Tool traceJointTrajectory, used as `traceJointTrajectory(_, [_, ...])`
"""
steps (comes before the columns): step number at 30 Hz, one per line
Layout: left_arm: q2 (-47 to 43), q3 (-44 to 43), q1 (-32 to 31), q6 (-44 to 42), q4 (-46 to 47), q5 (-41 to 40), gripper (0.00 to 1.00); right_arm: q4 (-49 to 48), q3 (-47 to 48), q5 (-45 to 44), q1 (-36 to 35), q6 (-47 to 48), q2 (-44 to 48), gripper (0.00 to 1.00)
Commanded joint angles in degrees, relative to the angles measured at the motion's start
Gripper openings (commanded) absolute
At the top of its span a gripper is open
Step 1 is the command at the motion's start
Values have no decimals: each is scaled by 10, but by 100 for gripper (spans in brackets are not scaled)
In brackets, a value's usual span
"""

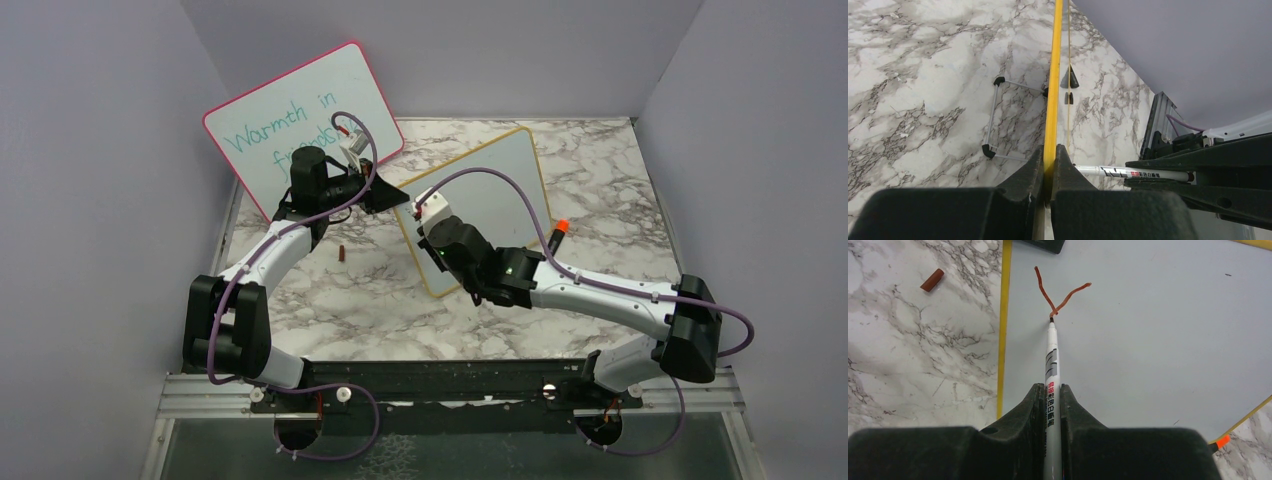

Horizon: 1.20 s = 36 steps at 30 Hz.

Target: Write a sentence on the whiteboard

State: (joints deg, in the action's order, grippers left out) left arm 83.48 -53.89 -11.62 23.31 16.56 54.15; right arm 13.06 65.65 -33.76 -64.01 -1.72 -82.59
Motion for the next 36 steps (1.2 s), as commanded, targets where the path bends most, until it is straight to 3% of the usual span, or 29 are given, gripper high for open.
traceJointTrajectory(1, [23,8,-16,-25,-48,19,0,29,-2,5,5,-14,8,1])
traceJointTrajectory(22, [25,8,-16,-27,-50,17,0,73,-22,23,5,-42,22,1])
traceJointTrajectory(36, [26,8,-16,-31,-51,18,0,-15,-38,-20,5,-12,57,1])
